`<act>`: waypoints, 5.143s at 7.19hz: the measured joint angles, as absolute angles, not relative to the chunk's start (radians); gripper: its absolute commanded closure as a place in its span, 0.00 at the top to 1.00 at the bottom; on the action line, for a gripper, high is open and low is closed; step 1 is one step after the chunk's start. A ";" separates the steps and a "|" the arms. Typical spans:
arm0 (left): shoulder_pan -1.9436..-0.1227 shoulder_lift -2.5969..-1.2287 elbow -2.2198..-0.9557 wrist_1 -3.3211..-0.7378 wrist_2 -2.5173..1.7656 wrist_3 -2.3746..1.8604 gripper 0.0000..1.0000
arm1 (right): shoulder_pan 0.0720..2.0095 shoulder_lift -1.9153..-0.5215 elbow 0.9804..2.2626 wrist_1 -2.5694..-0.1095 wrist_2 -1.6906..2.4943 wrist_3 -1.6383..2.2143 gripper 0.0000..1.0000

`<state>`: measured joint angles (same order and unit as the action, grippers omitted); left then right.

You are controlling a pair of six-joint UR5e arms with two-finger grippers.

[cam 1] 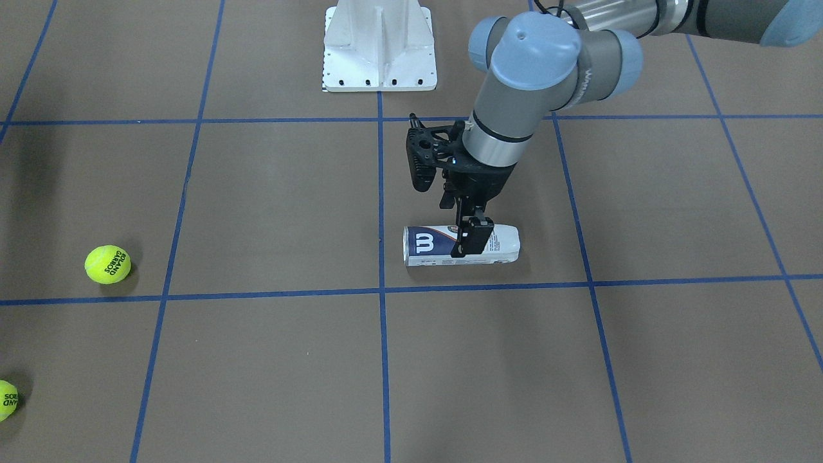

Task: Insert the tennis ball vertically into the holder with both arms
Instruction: 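Move the left gripper down over the lying white Wilson can, then close the left gripper on the can's open end, then lift and rotate the can upright with the left gripper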

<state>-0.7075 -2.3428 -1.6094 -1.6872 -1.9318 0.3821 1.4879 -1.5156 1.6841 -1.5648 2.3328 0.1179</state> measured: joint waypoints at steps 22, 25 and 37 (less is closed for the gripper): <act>-0.546 -2.451 -1.303 -1.756 -1.766 0.364 0.71 | 1.488 -1.517 1.683 -1.562 2.332 0.120 1.00; -0.577 -2.473 -1.417 -1.763 -1.771 0.336 0.72 | 1.488 -1.517 1.683 -1.562 2.333 0.120 1.00; -0.595 -2.376 -1.133 -3.468 -1.538 -0.467 0.79 | 1.488 -1.517 1.691 -1.560 2.333 0.120 1.00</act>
